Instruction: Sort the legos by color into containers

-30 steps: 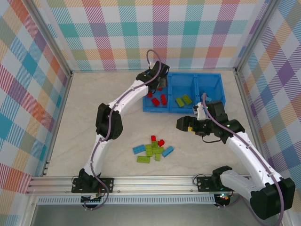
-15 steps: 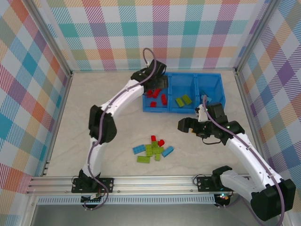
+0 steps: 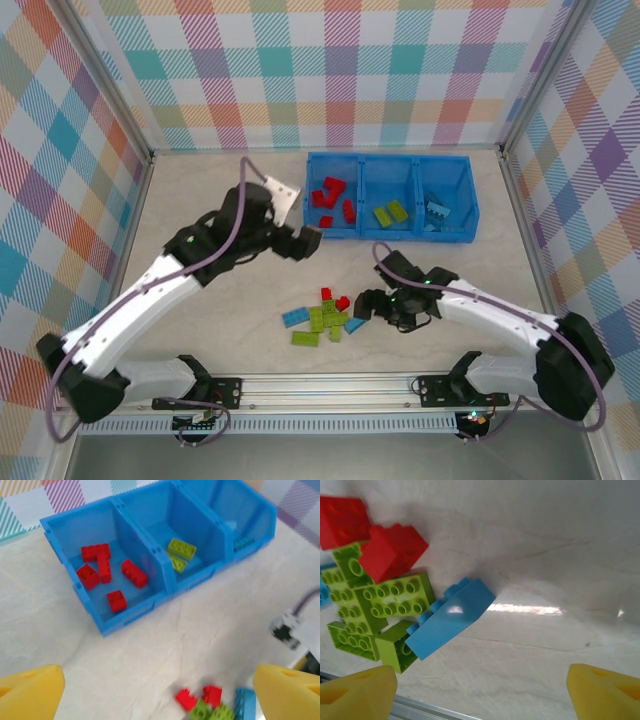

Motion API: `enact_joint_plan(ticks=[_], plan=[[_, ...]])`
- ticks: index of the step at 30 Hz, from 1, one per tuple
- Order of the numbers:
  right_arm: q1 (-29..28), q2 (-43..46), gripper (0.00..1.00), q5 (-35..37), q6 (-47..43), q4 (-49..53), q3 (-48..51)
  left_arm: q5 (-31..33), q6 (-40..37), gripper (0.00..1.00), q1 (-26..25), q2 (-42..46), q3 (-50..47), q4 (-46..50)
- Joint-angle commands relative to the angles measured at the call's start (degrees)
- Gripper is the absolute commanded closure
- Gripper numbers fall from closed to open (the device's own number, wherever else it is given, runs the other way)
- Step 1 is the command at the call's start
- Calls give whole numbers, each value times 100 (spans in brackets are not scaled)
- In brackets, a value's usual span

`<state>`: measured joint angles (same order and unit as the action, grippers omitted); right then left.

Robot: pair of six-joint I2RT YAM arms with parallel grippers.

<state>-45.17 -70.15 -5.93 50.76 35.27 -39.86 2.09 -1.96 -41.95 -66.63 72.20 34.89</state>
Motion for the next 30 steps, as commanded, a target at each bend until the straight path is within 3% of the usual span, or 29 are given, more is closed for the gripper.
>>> enact_joint_plan(ticks=[1,7,12,17,24,30], plan=[[-298,-411,11,54,804,-658,-13,-456,-1106,0,-12,743,-546,213],[-420,-1017,14,-27,1260,-1233,67,-963,-2020,0,-27,1713,-1329,967],[-449,-1223,30,438,1243,-1335,65,-1406,-2359,0,-30,2316,-2110,705],[-450,-1276,49,586,1258,-1377,165,-1359,-2564,0,-31,2550,-2602,337],[-378,-766,63,1028,1287,-1394,419,-1872,-2694,0,-32,2432,-2552,481],[209,-192,81,1011,753,-1256,395,-2144,-2535,0,-47,2361,-2267,507]])
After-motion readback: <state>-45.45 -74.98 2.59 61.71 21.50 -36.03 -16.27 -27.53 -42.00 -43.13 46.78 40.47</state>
